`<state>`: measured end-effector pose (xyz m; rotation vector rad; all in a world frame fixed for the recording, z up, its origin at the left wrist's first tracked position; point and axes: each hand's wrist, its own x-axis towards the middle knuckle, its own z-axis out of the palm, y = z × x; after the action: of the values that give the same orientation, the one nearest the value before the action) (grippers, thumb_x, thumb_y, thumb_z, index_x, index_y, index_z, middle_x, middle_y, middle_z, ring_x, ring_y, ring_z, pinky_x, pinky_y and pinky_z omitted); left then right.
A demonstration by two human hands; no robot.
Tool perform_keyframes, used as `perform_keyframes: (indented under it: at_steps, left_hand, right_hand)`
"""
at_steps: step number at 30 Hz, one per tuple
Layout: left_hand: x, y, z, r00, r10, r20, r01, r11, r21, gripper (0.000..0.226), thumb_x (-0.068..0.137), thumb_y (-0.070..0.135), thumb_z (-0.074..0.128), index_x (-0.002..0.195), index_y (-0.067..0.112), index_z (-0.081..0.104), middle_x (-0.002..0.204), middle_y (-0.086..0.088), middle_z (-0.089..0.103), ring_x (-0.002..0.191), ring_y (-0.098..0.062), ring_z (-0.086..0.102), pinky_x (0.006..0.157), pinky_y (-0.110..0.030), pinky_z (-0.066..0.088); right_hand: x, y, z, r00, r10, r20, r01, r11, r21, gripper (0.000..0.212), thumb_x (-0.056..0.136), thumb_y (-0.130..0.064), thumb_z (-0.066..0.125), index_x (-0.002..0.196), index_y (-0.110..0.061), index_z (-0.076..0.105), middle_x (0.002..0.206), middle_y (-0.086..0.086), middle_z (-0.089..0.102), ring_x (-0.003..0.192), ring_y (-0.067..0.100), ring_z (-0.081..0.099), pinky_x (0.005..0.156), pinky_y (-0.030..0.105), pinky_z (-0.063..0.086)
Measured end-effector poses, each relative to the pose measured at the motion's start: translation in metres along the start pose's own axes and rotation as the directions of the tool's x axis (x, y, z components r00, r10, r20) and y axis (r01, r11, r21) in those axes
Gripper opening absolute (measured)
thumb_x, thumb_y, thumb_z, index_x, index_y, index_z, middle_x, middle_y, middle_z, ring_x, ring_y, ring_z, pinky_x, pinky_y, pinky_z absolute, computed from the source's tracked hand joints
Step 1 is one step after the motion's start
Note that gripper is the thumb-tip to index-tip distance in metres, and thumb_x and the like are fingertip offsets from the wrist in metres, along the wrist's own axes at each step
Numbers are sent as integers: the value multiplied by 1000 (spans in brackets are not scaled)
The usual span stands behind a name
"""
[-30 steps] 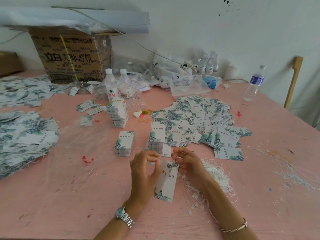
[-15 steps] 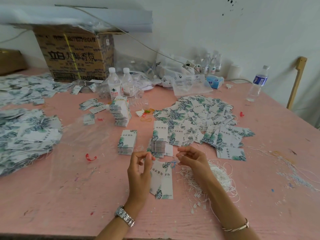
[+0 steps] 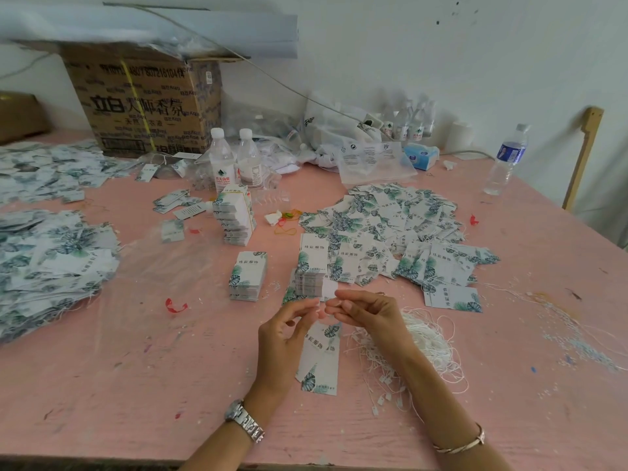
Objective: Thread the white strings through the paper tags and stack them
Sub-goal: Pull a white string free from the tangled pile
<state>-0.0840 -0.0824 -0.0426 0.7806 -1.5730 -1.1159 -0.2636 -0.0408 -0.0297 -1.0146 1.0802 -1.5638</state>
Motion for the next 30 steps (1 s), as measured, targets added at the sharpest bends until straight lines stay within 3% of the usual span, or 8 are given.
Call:
perform_keyframes:
  at_steps: [3,8,12,19,30]
  left_hand:
    - [1,-2,1,1000,0,12,-1,1000,29,17,85,32,68,98,22,75,91,14,76,91,-6,69,81,-20,44]
    - [1,-4,1,1000,-13,13,12,996,90,22,83,39,69,95,22,75,90,11,73,88,-8,65,78,-15,39]
    - [2,-6,0,999,-41,34,36,992,118,14,86,30,74,98,23,76,92,11,74,91,-9,66,79,-10,37]
    - [2,-9,0,997,-33,64,24,990,141,13,86,28,78,99,24,77,94,12,74,93,-8,65,77,-4,38]
    - [2,-12,0,997,-66,50,58,988,141,11,85,27,79,95,24,77,88,11,74,89,-11,66,73,-12,41]
  right_hand:
    - [-1,-1,1,1000,6,-5,-7,999,-37,27,89,-3,66,114,4,66,103,24,73,94,34,74,74,28,61]
    - [-3,-3,4,999,-37,-25,34,992,-123,16,81,-9,73,94,1,74,84,20,74,67,19,70,52,22,50]
    - [-3,-3,6,998,-66,-10,64,988,-139,19,81,-11,74,91,5,73,70,15,68,60,16,59,52,22,46]
    - [-5,-2,10,998,-53,42,60,981,-184,11,82,-10,73,89,-2,74,69,14,67,56,11,58,53,20,45]
    - [-5,-1,8,998,-46,49,57,963,-264,13,86,-8,74,94,3,73,74,18,70,60,12,61,57,21,46]
